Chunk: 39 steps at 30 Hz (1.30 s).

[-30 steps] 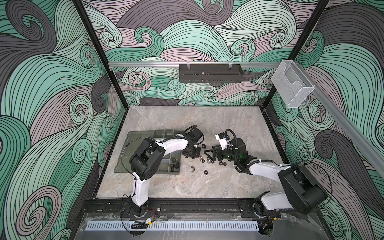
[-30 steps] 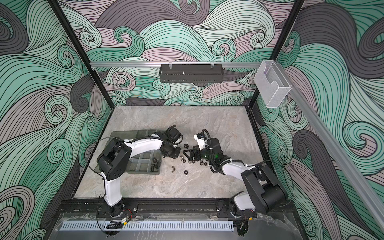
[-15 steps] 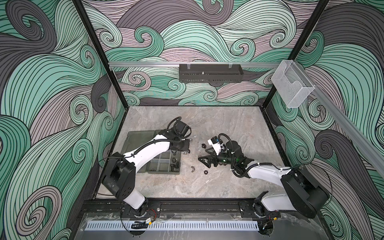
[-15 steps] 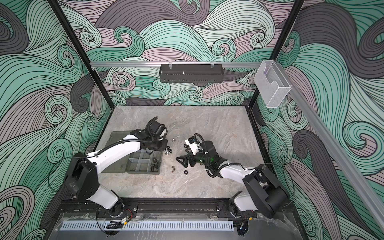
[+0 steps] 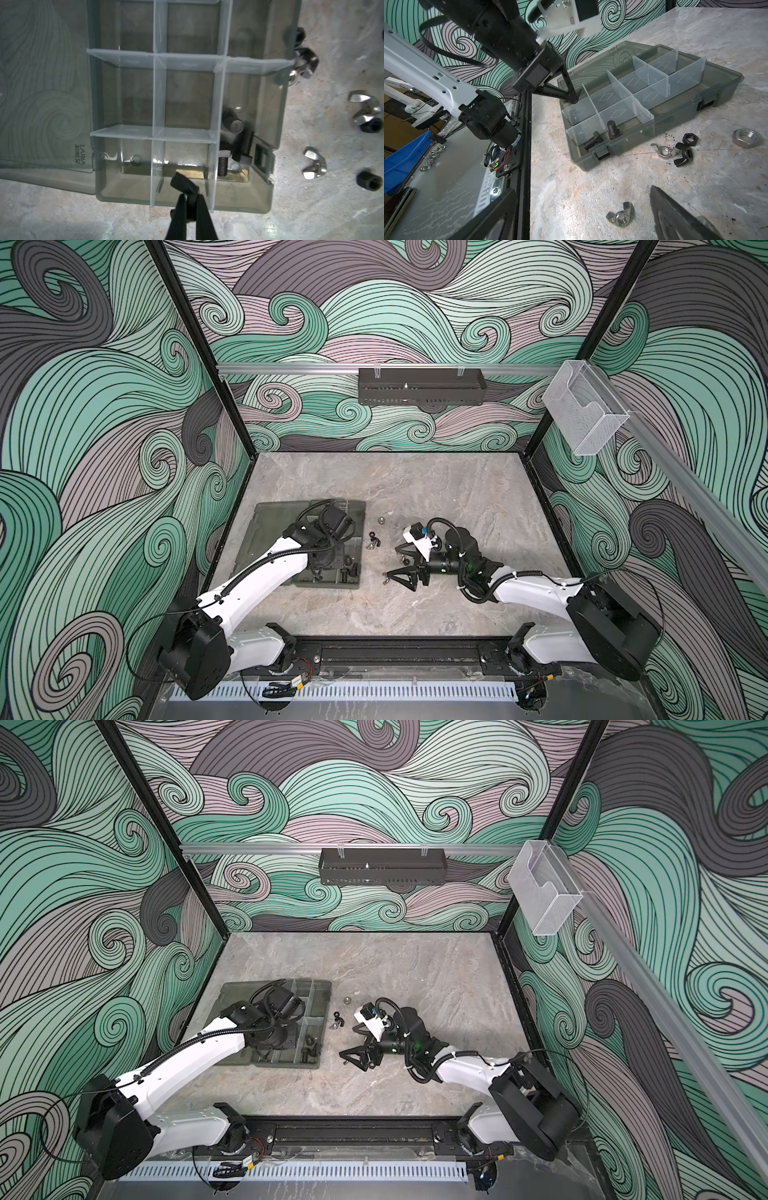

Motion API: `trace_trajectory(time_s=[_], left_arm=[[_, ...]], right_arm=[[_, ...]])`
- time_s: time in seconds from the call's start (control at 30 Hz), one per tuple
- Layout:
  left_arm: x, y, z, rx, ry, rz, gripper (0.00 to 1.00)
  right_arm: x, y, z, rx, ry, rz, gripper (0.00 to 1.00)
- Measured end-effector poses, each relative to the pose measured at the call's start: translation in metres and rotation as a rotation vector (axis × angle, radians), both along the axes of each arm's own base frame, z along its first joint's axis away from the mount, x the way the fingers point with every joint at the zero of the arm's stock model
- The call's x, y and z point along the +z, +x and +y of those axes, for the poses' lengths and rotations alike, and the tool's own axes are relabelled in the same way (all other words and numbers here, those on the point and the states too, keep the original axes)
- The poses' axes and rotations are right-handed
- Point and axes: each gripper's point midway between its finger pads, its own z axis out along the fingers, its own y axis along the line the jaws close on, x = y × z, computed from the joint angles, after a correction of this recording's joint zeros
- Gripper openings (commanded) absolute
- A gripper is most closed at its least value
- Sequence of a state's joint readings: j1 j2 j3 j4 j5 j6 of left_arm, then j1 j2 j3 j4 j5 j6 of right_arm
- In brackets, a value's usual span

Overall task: Sort the screws and nuts into containers
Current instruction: 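Carry the black wing nut with the left gripper over the box, then open the left gripper to drop the wing nut into a compartment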

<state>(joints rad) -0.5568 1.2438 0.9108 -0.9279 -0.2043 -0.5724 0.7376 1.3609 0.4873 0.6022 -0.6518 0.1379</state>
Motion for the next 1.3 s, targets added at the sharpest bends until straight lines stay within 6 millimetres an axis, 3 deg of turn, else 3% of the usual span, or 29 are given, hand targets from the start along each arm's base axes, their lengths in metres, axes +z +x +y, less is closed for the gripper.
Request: trace_trajectory(time_s=[0.73, 1.0, 1.3], left_arm=[[-0.055, 0.003, -0.004, 0.009, 0.014, 0.167, 0.09], [-0.058, 0.001, -0.003, 0.006, 0.015, 0.163, 0.16], [-0.042, 0.013, -0.009, -0.006, -0.008, 0.107, 0.17]], right_arm=[[-0.003, 0.004, 0.000, -0.012, -0.031, -0.012, 0.99], [-0.004, 0.005, 0.001, -0.013, -0.032, -0.010, 0.99], [-0.006, 0.006, 0.000, -0.016, -0.042, -0.007, 0.99]])
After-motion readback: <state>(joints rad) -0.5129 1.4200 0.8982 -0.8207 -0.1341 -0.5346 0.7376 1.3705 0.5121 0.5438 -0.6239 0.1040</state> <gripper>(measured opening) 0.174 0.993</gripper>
